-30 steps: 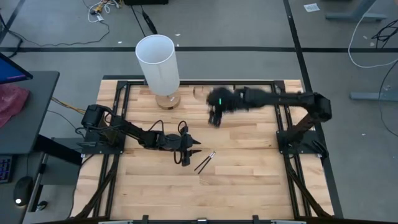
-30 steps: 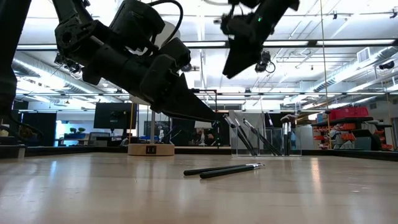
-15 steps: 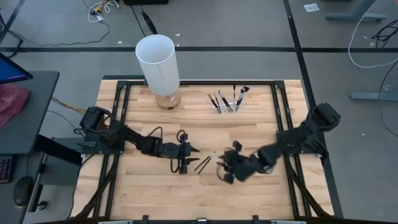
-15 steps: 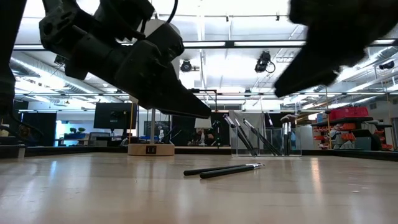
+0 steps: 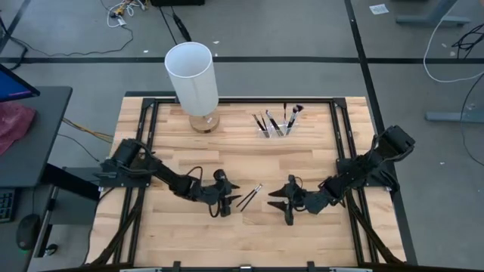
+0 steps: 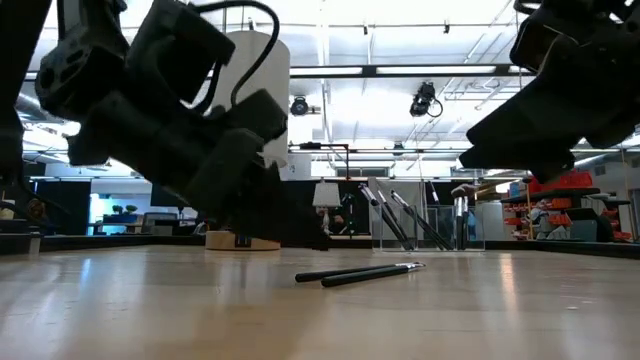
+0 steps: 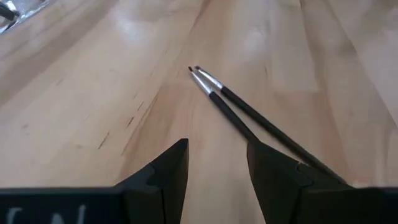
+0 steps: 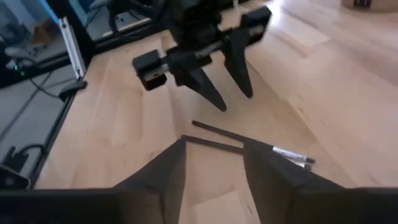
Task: Sort items
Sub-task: Put the eyeshadow brush into the transparent organizer
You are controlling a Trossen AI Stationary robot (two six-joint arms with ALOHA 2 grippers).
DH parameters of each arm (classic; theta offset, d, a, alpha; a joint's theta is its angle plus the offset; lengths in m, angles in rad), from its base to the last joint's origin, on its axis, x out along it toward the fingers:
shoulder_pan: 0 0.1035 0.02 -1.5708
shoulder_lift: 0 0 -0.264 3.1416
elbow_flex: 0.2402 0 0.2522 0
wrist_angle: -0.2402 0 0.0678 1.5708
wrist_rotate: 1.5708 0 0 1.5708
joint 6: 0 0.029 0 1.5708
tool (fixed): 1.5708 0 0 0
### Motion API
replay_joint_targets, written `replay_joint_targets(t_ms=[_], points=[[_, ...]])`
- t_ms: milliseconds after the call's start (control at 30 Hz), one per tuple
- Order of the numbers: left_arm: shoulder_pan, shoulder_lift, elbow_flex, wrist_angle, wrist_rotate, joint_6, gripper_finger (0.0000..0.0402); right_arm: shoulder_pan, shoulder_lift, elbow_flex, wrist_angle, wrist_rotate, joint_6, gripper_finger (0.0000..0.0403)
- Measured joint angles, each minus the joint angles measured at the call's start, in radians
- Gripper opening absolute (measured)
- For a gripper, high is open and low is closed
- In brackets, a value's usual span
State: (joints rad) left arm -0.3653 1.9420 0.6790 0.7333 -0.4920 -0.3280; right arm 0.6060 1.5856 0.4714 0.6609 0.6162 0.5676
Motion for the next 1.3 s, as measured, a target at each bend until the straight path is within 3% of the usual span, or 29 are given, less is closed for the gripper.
replay_joint_targets(t_ms=[167,400,633,867,1000,1133,1300], points=[[0.001,0.082,0.008,0.144,-0.006,-0.05,0.0167,0.0,0.0,0.003,-0.003,-0.001,-0.058,0.0182],[0.0,0.169,0.108,0.15,-0.029,-0.058,0.0167,0.016,0.0,0.003,-0.028,-0.008,-0.07,0.0185],[0.001,0.201,0.206,-0.06,-0.19,-0.17,0.0167,0.045,0.0,0.003,-0.049,-0.011,-0.088,0.0185],[0.004,0.198,0.21,-0.108,-0.195,-0.207,0.0167,0.056,0.0,0.004,-0.081,-0.015,-0.089,0.0185],[0.023,0.197,0.207,-0.112,-0.165,-0.146,0.0167,0.055,0.0,0.004,-0.083,-0.016,-0.089,0.0185],[0.072,0.195,0.206,-0.113,-0.054,-0.072,0.0163,0.055,0.0,0.004,-0.082,-0.031,-0.103,0.0185],[0.112,0.196,0.206,-0.108,0.021,0.011,0.0128,0.055,0.0,0.004,-0.08,-0.033,-0.124,0.0185]])
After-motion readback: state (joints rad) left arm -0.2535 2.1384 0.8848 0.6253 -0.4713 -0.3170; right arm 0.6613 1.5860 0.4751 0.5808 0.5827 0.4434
